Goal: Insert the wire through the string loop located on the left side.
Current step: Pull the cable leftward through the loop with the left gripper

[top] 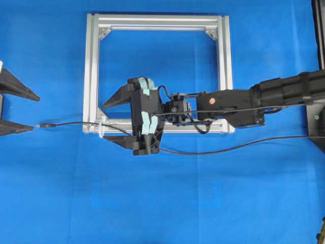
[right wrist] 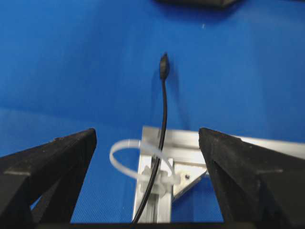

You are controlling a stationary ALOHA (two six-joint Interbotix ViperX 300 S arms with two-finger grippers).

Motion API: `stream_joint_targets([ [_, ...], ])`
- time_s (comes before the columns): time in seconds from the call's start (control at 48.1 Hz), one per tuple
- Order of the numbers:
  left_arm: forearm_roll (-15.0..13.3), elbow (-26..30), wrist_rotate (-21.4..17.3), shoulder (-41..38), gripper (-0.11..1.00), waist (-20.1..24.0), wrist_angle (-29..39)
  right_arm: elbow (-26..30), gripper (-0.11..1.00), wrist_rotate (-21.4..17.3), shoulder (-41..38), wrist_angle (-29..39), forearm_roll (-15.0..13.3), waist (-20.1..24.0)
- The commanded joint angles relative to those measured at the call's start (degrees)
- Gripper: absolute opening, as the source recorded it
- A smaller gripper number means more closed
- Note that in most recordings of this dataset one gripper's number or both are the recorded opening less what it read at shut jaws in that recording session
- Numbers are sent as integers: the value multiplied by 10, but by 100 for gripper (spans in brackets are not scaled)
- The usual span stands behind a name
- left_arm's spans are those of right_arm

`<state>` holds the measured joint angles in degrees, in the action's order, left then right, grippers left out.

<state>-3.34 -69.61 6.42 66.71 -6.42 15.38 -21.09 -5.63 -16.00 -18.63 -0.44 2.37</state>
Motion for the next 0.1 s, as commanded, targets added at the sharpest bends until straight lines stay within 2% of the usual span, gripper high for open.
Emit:
stream_joint_targets([
  [0.0,1,16,-2,0,74,1,-27,7,95,1,42,12,1,-4],
  [0.083,2,17,-6,2,74,2,-55,10,95,1,60,25,0,-6],
])
